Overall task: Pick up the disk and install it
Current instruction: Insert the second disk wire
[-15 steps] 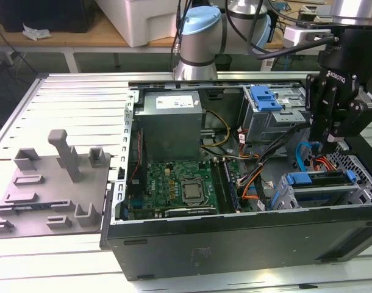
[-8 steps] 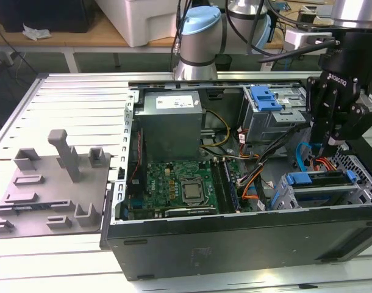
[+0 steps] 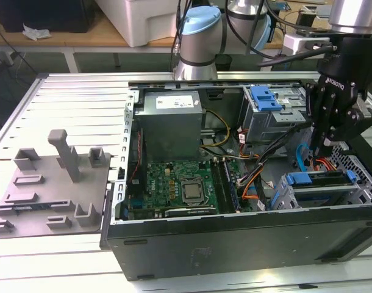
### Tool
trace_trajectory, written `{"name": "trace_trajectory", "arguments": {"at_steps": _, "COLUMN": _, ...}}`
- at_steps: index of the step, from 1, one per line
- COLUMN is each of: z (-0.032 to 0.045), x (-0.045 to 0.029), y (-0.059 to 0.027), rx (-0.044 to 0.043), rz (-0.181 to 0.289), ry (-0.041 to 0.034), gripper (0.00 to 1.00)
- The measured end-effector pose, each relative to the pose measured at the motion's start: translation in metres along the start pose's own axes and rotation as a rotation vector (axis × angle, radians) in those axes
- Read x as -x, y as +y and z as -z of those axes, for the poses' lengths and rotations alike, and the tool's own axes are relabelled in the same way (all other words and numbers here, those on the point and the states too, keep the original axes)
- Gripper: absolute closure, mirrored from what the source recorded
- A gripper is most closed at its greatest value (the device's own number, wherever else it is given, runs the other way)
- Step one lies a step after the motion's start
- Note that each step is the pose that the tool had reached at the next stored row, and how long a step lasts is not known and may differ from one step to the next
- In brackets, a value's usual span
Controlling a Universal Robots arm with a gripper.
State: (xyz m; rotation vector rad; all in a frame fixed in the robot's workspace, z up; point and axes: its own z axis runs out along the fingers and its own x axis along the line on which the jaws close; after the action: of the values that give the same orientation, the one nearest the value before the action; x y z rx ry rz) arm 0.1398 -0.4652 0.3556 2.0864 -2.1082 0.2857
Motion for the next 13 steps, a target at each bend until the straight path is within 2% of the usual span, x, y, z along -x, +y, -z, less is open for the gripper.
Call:
{"name": "trace_trajectory", "arguments": {"at_steps": 1, "z": -0.0015, "x": 0.0004, "y": 0.0, "rx": 0.0, "rz": 0.0, "ry": 0.0, "gripper": 0.78}}
{"name": "trace_trajectory", "arguments": {"at_steps": 5, "z": -0.0043, "x": 0.0011, "y": 0.0001, "rx": 0.0, "rz": 0.0, "ry": 0.0003, "gripper": 0.78}}
{"name": "trace_trajectory", "arguments": {"at_steps": 7, "z": -0.0045, "x": 0.0011, "y": 0.0001, "rx": 0.0, "rz": 0.0, "ry": 0.0, "gripper": 0.84}}
{"name": "trace_trajectory", "arguments": {"at_steps": 13, "z": -0.0046, "x": 0.0006, "y": -0.0008, "rx": 0.0001, "rz": 0.0, "ry": -0.0024, "gripper": 0.84}}
